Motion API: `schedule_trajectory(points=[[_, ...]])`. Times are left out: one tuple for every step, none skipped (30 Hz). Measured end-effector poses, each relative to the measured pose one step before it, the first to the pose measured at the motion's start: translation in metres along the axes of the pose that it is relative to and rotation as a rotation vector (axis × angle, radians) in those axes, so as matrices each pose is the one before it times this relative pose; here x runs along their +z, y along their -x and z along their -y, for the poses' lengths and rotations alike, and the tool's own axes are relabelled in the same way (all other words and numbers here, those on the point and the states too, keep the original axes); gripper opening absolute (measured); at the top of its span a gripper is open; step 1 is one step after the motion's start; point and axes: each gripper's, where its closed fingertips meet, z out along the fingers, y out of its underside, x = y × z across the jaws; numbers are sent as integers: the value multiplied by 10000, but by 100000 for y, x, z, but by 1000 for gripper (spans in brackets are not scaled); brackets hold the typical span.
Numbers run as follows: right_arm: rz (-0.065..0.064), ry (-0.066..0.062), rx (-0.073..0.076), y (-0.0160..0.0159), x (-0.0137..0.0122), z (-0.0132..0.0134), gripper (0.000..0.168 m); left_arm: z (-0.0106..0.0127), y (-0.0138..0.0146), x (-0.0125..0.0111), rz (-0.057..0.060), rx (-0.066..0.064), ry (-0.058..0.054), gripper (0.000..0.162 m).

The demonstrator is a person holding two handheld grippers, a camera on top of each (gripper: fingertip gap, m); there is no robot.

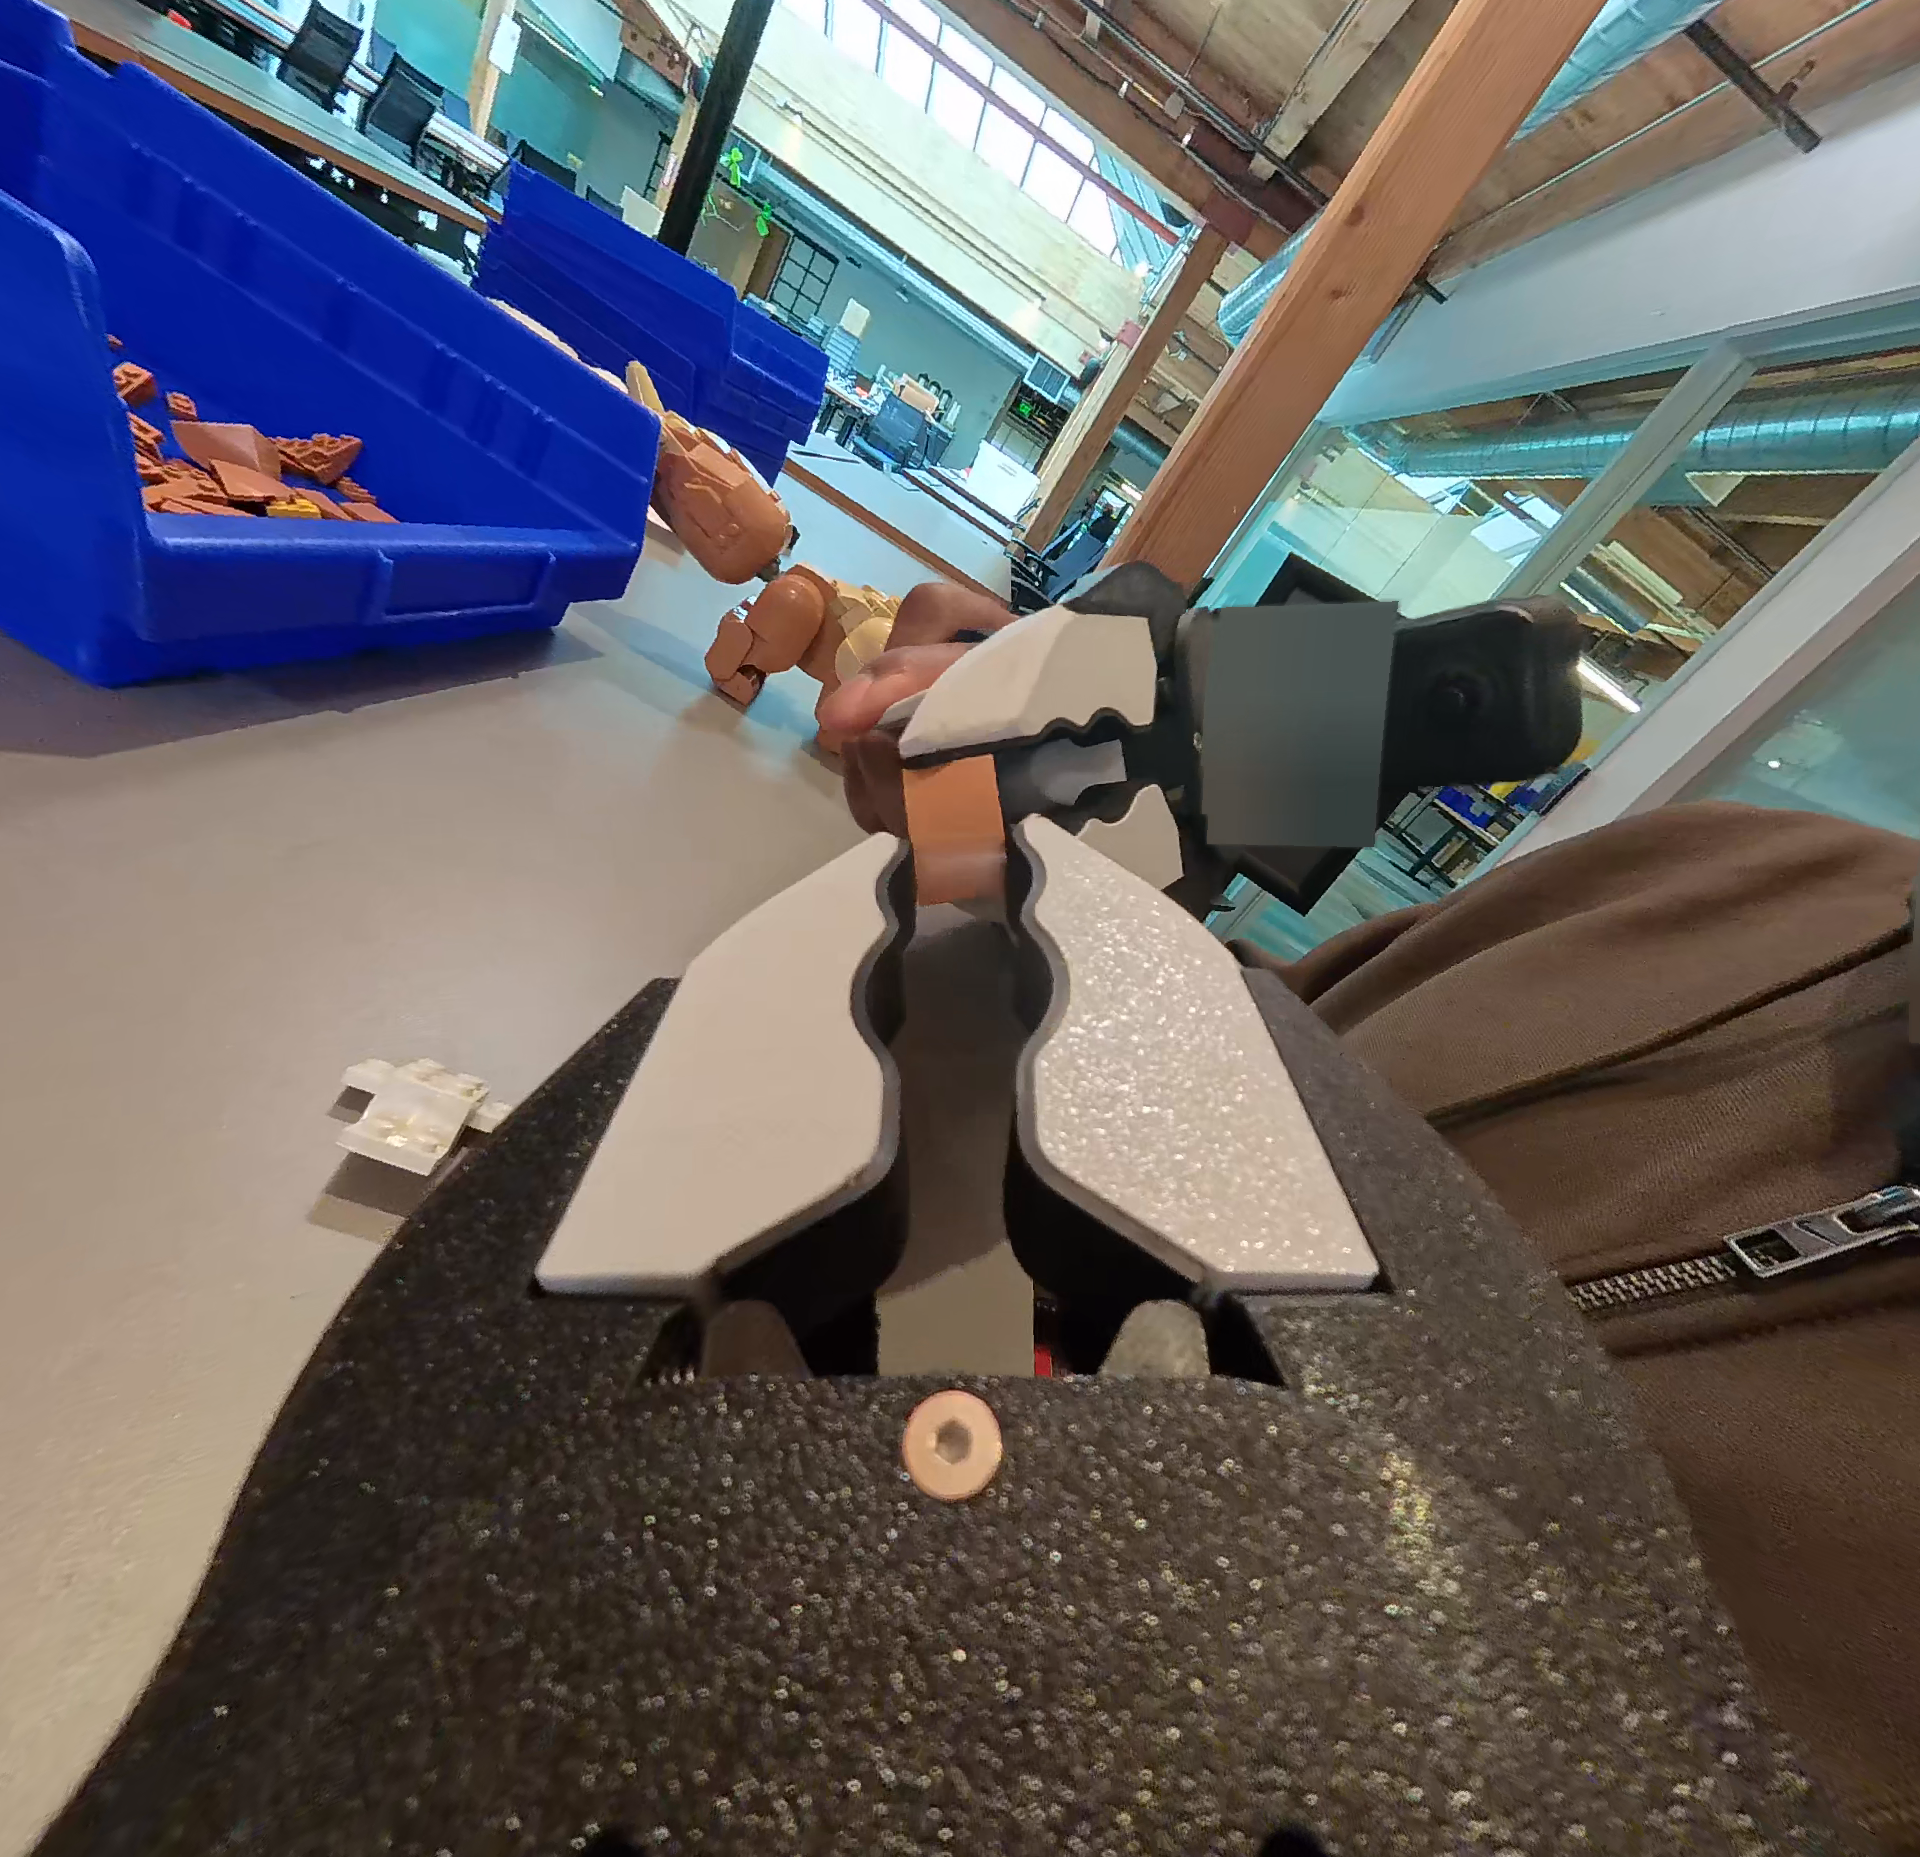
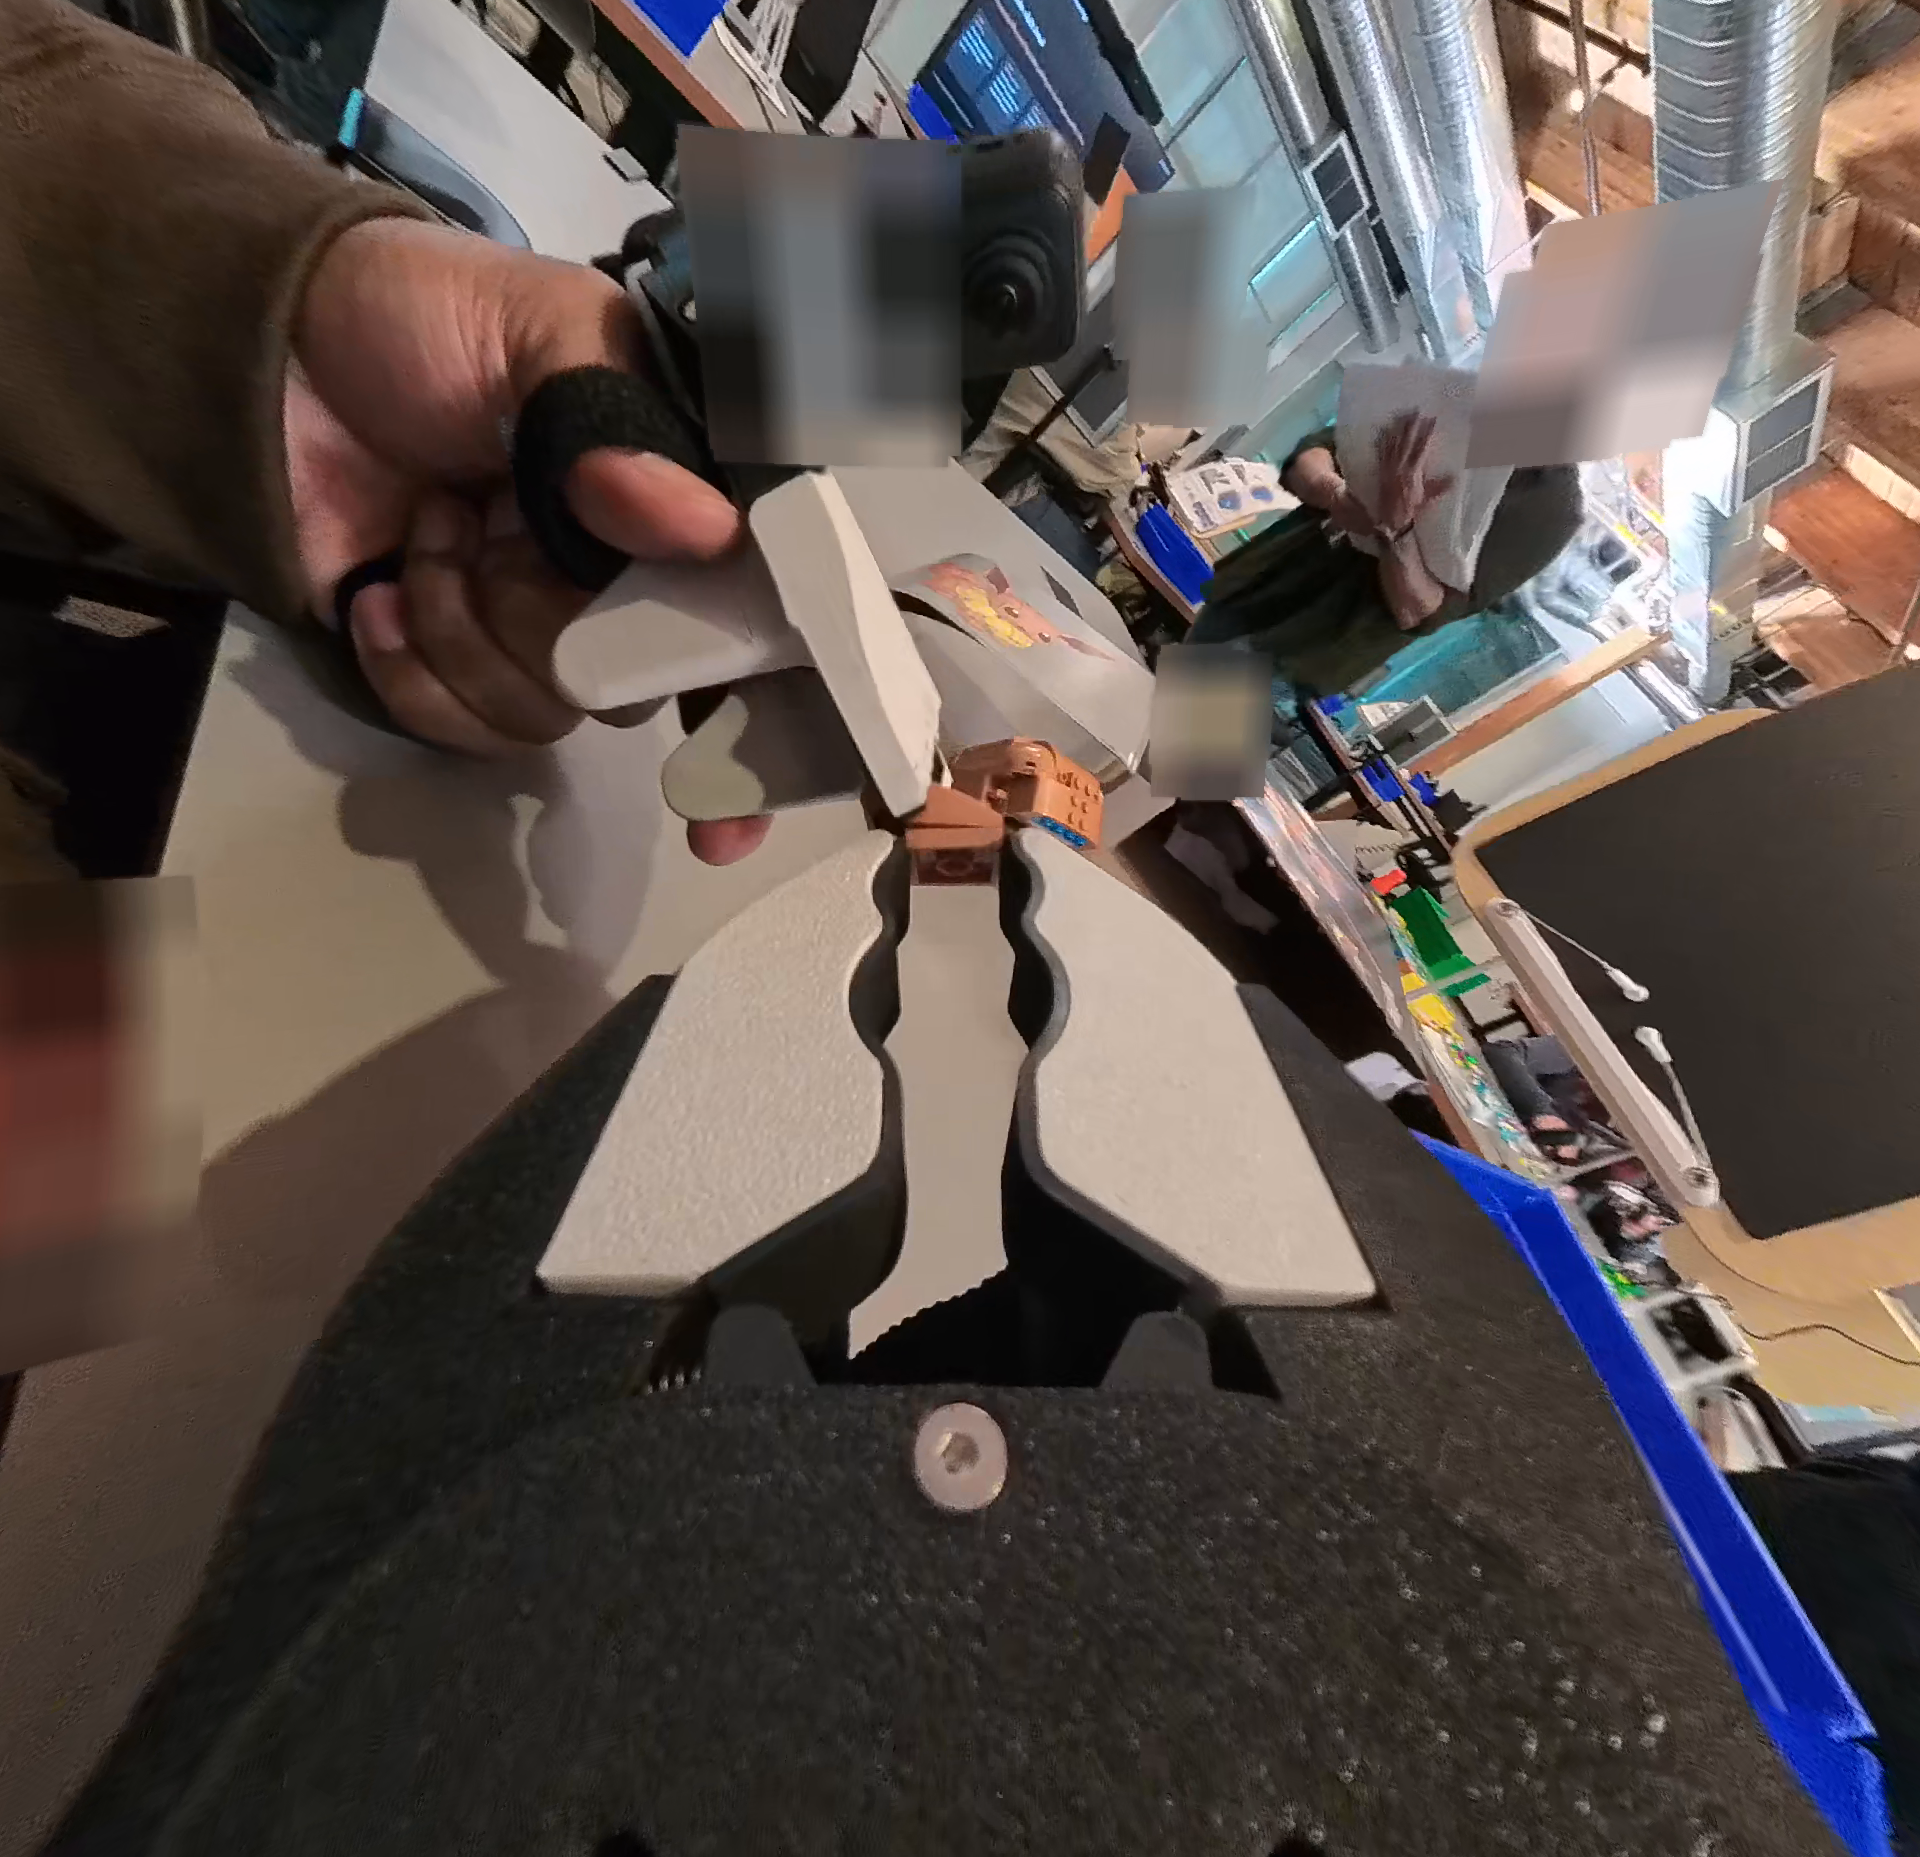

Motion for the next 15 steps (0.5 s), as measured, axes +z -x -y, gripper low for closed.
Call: schedule_trajectory(points=[[102,-78,175,-17,-111,-77,16,-42,-47,18,-41,3,32,17],[-255,103,251,-697,-281,-512,16,256,78,-239,-2,-12,-136,17],[-308,116,311,-1029,-500,-763,16,483,117,-624,-60,-82,-218,16],[-73,-105,481,-874,-600,-480,16,631,472,-912,136,-103,-312,16],[16,-266,452,-606,-567,-6,16,513,634,-869,236,-111,-260,16],[-101,-160,127,-423,-403,93,16,520,393,-654,102,-136,-279,16],[-244,75,-120,-380,-158,-160,16,289,161,-367,28,-42,-128,16],[-356,236,-143,-474,23,-433,16,51,90,-95,74,116,3,16],[-527,311,-73,-742,132,-572,16,-96,-14,121,64,161,47,16],[-712,362,-14,-1092,176,-646,16,-193,-109,265,46,201,73,16],[-771,442,46,-1326,211,-752,16,-253,-164,358,17,212,102,16],[-634,515,107,-1309,318,-833,16,-320,-214,384,-11,169,155,16],[-497,516,164,-1295,454,-804,16,-280,-172,377,9,148,133,16],[-473,494,213,-1408,556,-744,16,-241,-149,346,11,114,100,16],[-436,497,194,-1492,669,-717,16,-230,-169,304,-22,72,104,16]])
